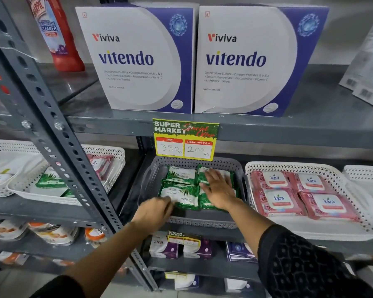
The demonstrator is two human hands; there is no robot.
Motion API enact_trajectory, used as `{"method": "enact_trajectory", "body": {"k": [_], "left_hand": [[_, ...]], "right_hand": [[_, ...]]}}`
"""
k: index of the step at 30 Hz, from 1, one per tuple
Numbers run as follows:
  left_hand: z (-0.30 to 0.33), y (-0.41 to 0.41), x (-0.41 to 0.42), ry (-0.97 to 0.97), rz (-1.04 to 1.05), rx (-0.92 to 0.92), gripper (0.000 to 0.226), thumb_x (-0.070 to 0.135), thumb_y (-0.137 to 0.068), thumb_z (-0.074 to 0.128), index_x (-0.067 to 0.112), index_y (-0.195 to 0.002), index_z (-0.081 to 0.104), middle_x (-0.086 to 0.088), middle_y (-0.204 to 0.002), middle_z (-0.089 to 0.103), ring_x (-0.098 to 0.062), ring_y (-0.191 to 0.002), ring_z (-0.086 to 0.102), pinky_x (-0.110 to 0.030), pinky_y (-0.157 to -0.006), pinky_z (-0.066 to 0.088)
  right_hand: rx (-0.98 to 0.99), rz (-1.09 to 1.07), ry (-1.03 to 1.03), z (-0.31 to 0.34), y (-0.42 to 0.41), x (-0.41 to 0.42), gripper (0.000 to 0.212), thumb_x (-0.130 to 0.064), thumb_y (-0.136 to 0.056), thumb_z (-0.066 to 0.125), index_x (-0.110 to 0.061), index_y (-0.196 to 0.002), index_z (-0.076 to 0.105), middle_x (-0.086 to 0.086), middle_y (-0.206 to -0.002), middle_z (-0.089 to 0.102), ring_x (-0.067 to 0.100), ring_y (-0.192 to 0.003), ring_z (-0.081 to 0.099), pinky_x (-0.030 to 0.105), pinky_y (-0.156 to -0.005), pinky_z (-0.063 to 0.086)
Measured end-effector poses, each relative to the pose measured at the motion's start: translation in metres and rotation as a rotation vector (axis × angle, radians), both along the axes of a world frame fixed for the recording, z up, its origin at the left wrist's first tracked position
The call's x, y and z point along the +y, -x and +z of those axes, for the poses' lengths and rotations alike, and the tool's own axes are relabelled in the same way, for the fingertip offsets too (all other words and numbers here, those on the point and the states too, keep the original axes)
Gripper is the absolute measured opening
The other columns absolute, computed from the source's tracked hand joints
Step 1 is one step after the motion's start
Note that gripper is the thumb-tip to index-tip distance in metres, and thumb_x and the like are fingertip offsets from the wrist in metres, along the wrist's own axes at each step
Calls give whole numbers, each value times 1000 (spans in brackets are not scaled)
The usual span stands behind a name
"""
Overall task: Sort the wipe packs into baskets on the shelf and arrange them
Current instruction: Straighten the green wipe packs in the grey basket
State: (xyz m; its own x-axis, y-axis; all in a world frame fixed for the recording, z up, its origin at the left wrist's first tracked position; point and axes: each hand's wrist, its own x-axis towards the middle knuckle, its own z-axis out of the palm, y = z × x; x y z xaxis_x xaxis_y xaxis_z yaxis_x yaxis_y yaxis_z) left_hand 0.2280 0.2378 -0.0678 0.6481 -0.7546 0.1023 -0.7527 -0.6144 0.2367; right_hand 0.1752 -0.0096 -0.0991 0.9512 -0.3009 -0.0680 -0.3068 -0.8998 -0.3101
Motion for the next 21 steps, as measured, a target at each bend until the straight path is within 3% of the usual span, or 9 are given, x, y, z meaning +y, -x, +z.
{"method": "enact_trajectory", "body": {"k": [2,4,7,9,11,17,21], "left_hand": [[2,-20,-16,50,43,7,17,28,-99,39,14,-98,50,-12,-96,61,-30,-78,62,-39,-64,47],[-3,-38,-34,48,43,10,31,27,-97,42,12,-124,47,-15,-128,47,-36,-100,56,-45,-77,49],[-14,-54,-57,-67,58,49,54,43,-99,33,25,-148,20,-1,-158,11,-36,-138,25,-54,-100,41],[-24,-65,-67,-167,51,112,57,51,-99,25,35,-150,4,9,-159,-11,-30,-144,1,-58,-111,24],[-34,-72,-72,-206,32,177,56,54,-98,21,39,-149,1,11,-157,-16,-28,-144,-7,-56,-114,15],[-49,-69,-66,-101,41,221,55,51,-98,28,33,-149,18,5,-160,0,-30,-145,-4,-52,-115,18],[-49,-66,-62,-125,24,181,56,54,-97,26,32,-148,20,2,-160,4,-36,-144,4,-57,-113,20]], "right_hand": [[51,-86,-17,-5,6,-7,67,-58,-99,18,-27,-155,0,-4,-163,-11,18,-149,-13,50,-118,-12],[80,-119,-18,-11,10,-9,67,-62,-97,14,-32,-154,-4,-6,-162,-14,20,-148,-16,53,-117,-12],[93,-137,-44,-17,11,-8,67,-64,-96,14,-34,-154,-3,-6,-163,-12,22,-149,-14,55,-118,-9],[90,-134,-53,-15,9,-8,67,-63,-97,16,-33,-155,1,-6,-164,-7,24,-150,-11,56,-118,-6],[68,-125,-36,-13,9,-8,66,-61,-97,18,-31,-155,6,-4,-164,-2,25,-150,-6,56,-118,-3],[-8,-62,65,-11,17,-4,63,-57,-98,26,-22,-150,26,3,-161,15,29,-146,12,59,-118,5],[-36,-4,107,-15,18,-3,65,-55,-99,28,-13,-149,28,5,-164,-1,25,-150,-5,54,-120,-2]]}}
